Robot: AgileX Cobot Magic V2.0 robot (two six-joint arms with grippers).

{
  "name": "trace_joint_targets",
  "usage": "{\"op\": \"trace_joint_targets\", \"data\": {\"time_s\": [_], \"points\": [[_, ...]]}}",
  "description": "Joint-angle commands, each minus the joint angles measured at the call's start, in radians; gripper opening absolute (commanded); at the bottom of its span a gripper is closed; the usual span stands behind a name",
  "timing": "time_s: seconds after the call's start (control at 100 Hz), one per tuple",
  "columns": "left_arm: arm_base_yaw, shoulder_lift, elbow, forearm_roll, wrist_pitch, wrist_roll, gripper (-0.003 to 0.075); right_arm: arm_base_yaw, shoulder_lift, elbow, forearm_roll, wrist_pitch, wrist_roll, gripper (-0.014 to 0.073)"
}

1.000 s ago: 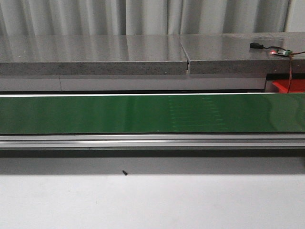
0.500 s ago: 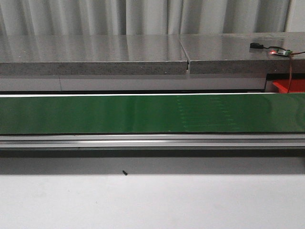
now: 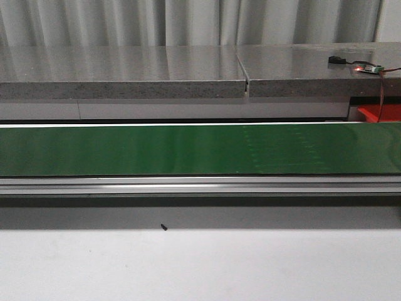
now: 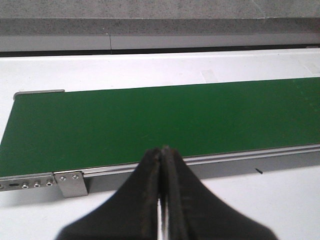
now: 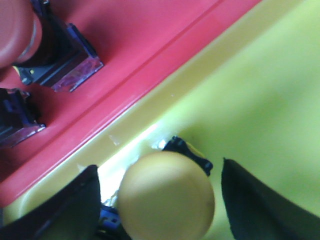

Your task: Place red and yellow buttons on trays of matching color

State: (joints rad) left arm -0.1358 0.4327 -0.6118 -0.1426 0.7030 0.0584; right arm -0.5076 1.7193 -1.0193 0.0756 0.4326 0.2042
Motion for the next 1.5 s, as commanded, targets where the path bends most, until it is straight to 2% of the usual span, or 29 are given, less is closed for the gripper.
{"op": "trace_joint_targets", "data": {"time_s": [0.0,0.36,0.51,0.64,0.89,1.23,1.49], "points": [[-0.007,0.006,-0.027,-0.01,-0.08,-0.008,-0.0019,-0.002,-0.048,-0.024,0.002,-0.045,-0.004,0.0539],[-0.007,0.006,-0.027,-0.01,-0.08,-0.008,-0.0019,-0.005,-0.2,-0.024,-0.023,-0.031,-0.007,0.0539],[-0.007,0.006,-0.027,-0.01,-0.08,-0.008,-0.0018,0.04,-0.303,-0.024,-0.054,0.009,-0.03,0.0519],[-0.007,0.006,-0.027,-0.01,-0.08,-0.008,-0.0019,0.116,-0.387,-0.024,-0.054,0.034,-0.093,0.0382],[-0.007,0.006,-0.027,-0.01,-0.08,-0.008,-0.0019,0.304,-0.505,-0.024,-0.055,0.067,-0.11,-0.0074],[-0.007,0.006,-0.027,-0.01,-0.08,-0.008,-0.0019,0.53,-0.618,-0.005,-0.14,0.039,-0.11,-0.0066],[-0.007,0.006,-0.027,-0.01,-0.08,-0.008,-0.0019,0.553,-0.744,0.127,-0.15,-0.039,-0.109,-0.0067]]}}
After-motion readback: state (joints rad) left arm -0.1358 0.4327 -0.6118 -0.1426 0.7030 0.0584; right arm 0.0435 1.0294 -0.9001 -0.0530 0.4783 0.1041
